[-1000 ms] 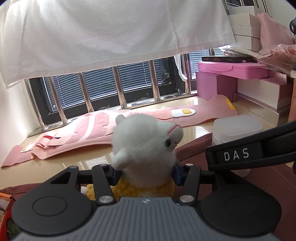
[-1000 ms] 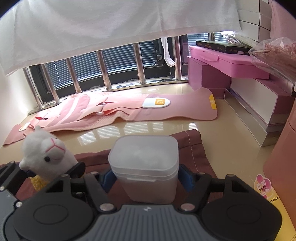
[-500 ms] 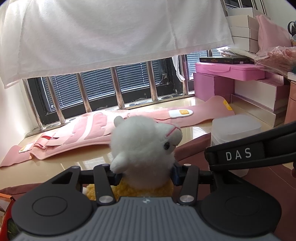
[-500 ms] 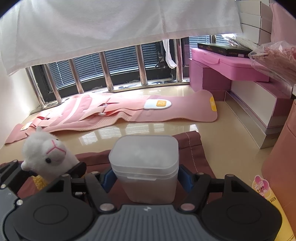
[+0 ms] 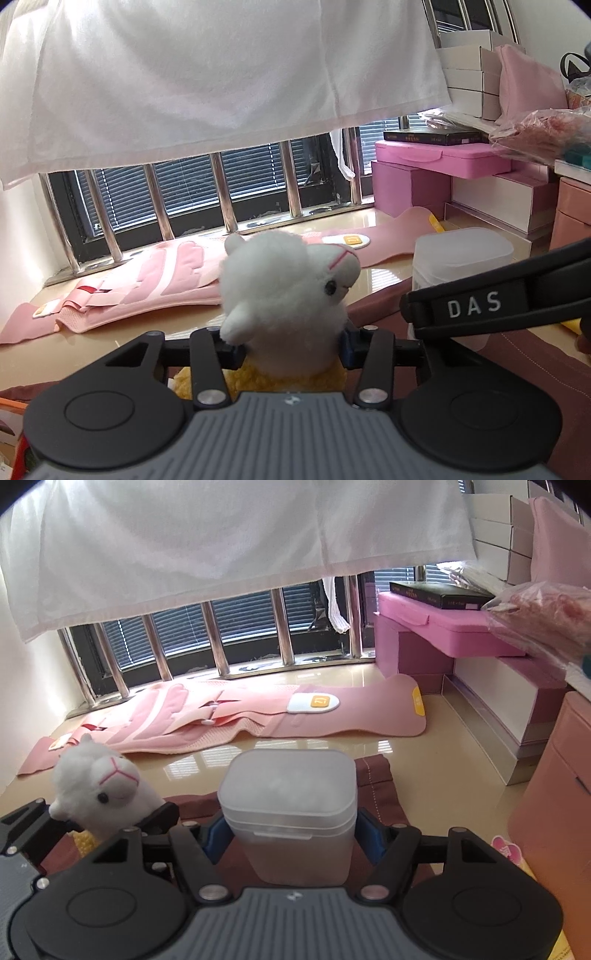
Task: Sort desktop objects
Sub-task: 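Lift the alpaca with the left tool while the right tool lifts the container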
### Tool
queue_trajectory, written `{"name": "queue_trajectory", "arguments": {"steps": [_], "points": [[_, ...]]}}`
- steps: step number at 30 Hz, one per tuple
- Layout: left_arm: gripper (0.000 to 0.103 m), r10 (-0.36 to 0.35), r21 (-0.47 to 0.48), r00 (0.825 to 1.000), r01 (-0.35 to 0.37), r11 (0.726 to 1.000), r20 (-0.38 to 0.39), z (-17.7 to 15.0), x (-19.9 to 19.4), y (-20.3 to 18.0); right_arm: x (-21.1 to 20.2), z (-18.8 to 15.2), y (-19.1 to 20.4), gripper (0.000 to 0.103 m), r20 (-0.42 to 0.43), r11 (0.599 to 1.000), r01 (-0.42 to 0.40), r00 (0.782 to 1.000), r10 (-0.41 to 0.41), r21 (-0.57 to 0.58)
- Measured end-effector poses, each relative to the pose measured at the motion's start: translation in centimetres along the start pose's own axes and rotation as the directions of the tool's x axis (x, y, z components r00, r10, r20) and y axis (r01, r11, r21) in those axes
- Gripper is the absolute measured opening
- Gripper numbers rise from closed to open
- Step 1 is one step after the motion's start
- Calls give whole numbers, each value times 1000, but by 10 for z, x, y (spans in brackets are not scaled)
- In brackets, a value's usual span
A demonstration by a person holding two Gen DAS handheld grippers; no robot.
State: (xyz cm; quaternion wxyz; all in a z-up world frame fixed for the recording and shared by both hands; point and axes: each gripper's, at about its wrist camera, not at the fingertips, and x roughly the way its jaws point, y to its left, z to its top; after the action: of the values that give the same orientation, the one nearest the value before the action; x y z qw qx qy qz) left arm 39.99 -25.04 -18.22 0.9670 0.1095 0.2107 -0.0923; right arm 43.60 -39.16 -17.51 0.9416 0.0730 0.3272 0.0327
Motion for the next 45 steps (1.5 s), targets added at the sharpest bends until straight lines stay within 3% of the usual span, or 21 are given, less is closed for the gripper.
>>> {"name": "queue_trajectory", "arguments": {"steps": [15, 25, 45], "points": [[46, -2, -15, 1000, 3, 1000, 22, 15, -48, 5, -60, 1, -5, 68, 52, 1000, -12, 999, 13, -22], [46, 5, -25, 999, -4, 1000, 36, 11, -96, 8, -106, -22, 3, 68, 61, 999, -29, 998, 30, -22], [46, 8, -50, 997, -4, 999, 77, 10, -249, 39, -246, -68, 58, 68, 89, 998, -48, 995, 52, -50]]}}
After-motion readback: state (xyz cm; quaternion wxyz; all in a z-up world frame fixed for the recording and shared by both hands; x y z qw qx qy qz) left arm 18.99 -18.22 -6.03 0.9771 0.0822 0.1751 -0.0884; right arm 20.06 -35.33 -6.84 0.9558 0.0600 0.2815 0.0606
